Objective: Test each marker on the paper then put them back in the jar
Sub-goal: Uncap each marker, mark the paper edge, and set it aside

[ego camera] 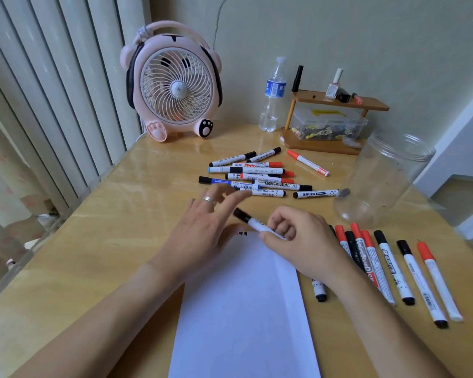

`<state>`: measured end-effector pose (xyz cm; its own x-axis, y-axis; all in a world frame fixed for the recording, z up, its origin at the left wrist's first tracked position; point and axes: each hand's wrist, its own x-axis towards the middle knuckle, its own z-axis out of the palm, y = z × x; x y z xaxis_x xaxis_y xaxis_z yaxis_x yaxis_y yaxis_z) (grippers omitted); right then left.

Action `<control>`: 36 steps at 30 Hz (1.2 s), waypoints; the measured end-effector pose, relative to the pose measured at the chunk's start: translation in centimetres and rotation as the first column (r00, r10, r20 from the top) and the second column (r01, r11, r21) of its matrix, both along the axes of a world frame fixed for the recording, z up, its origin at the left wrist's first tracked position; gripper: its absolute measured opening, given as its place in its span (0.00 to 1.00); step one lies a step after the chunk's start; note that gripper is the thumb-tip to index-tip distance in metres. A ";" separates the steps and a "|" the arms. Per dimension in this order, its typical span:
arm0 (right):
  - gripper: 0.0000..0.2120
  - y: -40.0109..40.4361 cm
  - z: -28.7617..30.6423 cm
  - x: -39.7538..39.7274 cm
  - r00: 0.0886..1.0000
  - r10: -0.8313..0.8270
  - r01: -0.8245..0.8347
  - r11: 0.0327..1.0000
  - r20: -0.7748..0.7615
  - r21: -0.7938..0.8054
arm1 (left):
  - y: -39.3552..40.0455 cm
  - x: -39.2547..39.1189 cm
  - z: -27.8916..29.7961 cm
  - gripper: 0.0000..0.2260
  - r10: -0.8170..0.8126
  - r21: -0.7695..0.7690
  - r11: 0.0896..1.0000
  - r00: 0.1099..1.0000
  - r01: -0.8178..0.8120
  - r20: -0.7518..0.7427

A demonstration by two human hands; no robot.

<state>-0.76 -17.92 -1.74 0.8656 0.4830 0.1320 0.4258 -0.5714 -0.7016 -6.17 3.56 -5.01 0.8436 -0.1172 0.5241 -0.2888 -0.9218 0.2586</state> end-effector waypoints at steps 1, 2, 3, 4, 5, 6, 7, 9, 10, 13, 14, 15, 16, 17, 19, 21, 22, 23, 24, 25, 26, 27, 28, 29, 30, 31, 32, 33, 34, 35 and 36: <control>0.07 -0.2 0.0 0.2 0.999 -0.034 0.033 0.999 -0.019 -0.028 | -0.2 -0.5 0.0 0.23 0.012 -0.018 1.000 1.000 -0.012 -0.012; 0.08 -0.4 -0.1 0.3 0.998 -0.061 0.059 0.996 -0.034 -0.069 | -0.3 -1.1 0.1 0.23 -0.023 -0.030 0.999 1.000 0.022 -0.019; 0.10 -0.6 -0.1 0.4 0.996 -0.087 0.082 0.989 -0.038 -0.120 | -0.5 -1.8 0.2 0.22 -0.107 -0.044 0.993 0.994 0.105 -0.036; 0.12 -0.8 -0.2 0.3 0.993 -0.115 0.109 0.978 -0.022 -0.178 | -0.7 -2.6 0.3 0.19 -0.216 -0.054 0.976 0.973 0.212 -0.080; 0.12 -0.8 -0.3 0.2 0.989 -0.146 0.144 0.962 0.010 -0.233 | -1.0 -3.3 0.4 0.17 -0.315 -0.054 0.949 0.938 0.310 -0.147; 0.12 -0.7 -0.4 0.0 0.983 -0.175 0.181 0.944 0.046 -0.275 | -1.2 -3.7 0.3 0.17 -0.385 -0.043 0.922 0.896 0.385 -0.223; 0.12 -0.5 -0.4 0.0 0.976 -0.203 0.218 0.928 0.079 -0.303 | -1.4 -3.9 0.0 0.19 -0.423 -0.031 0.900 0.857 0.434 -0.293; 0.10 -0.1 -0.6 -0.3 0.958 -0.254 0.285 0.902 0.135 -0.325 | -1.7 -3.9 -0.6 0.23 -0.433 -0.012 0.886 0.818 0.464 -0.379; 0.09 0.1 -0.7 -0.4 0.948 -0.274 0.314 0.889 0.162 -0.333 | -1.6 -3.8 -0.8 0.24 -0.426 -0.003 0.887 0.817 0.461 -0.389; 0.09 0.4 -0.8 -0.7 0.920 -0.312 0.385 0.835 0.237 -0.394 | -1.3 -3.7 -0.9 0.24 -0.410 -0.002 0.896 0.824 0.445 -0.391; 0.10 0.4 -0.8 -0.8 0.911 -0.327 0.406 0.815 0.250 -0.413 | -1.1 -3.7 -0.8 0.24 -0.404 -0.006 0.899 0.825 0.438 -0.395; 0.11 0.4 -0.8 -0.9 0.904 -0.342 0.425 0.795 0.258 -0.433 | -1.0 -3.6 -0.8 0.24 -0.399 -0.009 0.902 0.827 0.431 -0.397; 0.13 0.3 -0.8 -1.1 0.897 -0.353 0.441 0.774 0.268 -0.455 | -0.9 -3.5 -0.8 0.24 -0.393 -0.010 0.905 0.829 0.425 -0.397; 0.14 0.3 -0.8 -1.1 0.891 -0.359 0.452 0.752 0.277 -0.480 | -0.9 -3.4 -0.9 0.24 -0.388 -0.010 0.908 0.832 0.418 -0.396; 0.17 0.2 -0.8 -1.2 0.887 -0.364 0.461 0.722 0.284 -0.516 | -0.8 -3.2 -0.9 0.23 -0.381 -0.015 0.912 0.835 0.409 -0.398; 0.19 0.1 -0.7 -1.2 0.893 -0.360 0.450 0.709 0.271 -0.543 | -0.8 -3.0 -0.9 0.23 -0.373 -0.028 0.917 0.832 0.397 -0.410; 0.20 0.1 -0.7 -1.2 0.897 -0.355 0.441 0.704 0.263 -0.557 | -0.8 -2.9 -0.9 0.23 -0.370 -0.035 0.919 0.831 0.392 -0.416; 0.21 0.0 -0.6 -1.2 0.901 -0.350 0.433 0.699 0.255 -0.569 | -0.8 -2.9 -0.9 0.23 -0.367 -0.038 0.921 0.829 0.388 -0.421; 0.22 0.0 -0.5 -1.2 0.904 -0.349 0.427 0.695 0.247 -0.579 | -0.8 -2.8 -0.9 0.23 -0.365 -0.038 0.921 0.829 0.387 -0.424; 0.21 -0.1 -0.3 -1.2 0.906 -0.349 0.421 0.691 0.239 -0.587 | -0.9 -2.8 -0.9 0.23 -0.365 -0.037 0.922 0.829 0.387 -0.425; 0.20 -0.1 -0.2 -1.2 0.908 -0.350 0.415 0.691 0.229 -0.592 | -0.9 -2.8 -0.9 0.23 -0.364 -0.035 0.921 0.829 0.387 -0.424; 0.18 -0.1 -0.1 -1.2 0.911 -0.349 0.410 0.696 0.221 -0.590 | -0.8 -2.9 -0.9 0.23 -0.364 -0.033 0.921 0.828 0.388 -0.425; 0.15 -0.2 -0.1 -1.2 0.913 -0.346 0.407 0.710 0.219 -0.576 | -0.8 -2.9 -0.8 0.23 -0.365 -0.032 0.920 0.826 0.390 -0.430; 0.11 -0.2 0.0 -1.1 0.911 -0.344 0.411 0.729 0.227 -0.548 | -0.8 -3.0 -0.8 0.23 -0.370 -0.033 0.918 0.822 0.396 -0.433; 0.08 -0.2 0.1 -0.9 0.908 -0.345 0.419 0.751 0.238 -0.511 | -0.7 -3.1 -0.7 0.24 -0.379 -0.035 0.914 0.818 0.405 -0.432; 0.06 -0.1 0.2 -0.5 0.903 -0.345 0.427 0.775 0.255 -0.466 | -0.7 -3.2 -0.7 0.24 -0.389 -0.039 0.910 0.816 0.414 -0.429; 0.06 0.1 0.3 0.1 0.899 -0.339 0.431 0.800 0.278 -0.417 | -0.8 -3.2 -0.7 0.23 -0.395 -0.042 0.907 0.814 0.418 -0.425; 0.04 0.4 0.2 0.8 0.896 -0.325 0.424 0.827 0.303 -0.369 | -0.8 -3.2 -0.6 0.23 -0.399 -0.043 0.906 0.814 0.422 -0.422; 0.03 0.8 0.2 1.6 0.898 -0.300 0.404 0.854 0.322 -0.329 | -0.8 -3.2 -0.6 0.23 -0.401 -0.040 0.904 0.814 0.425 -0.421; 0.03 1.3 0.0 2.5 0.905 -0.262 0.367 0.878 0.334 -0.307 | -0.9 -3.2 -0.6 0.23 -0.401 -0.036 0.904 0.815 0.426 -0.419; 0.05 1.9 -0.3 3.5 0.915 -0.211 0.320 0.898 0.344 -0.300 | -0.9 -3.2 -0.5 0.23 -0.400 -0.032 0.904 0.815 0.427 -0.420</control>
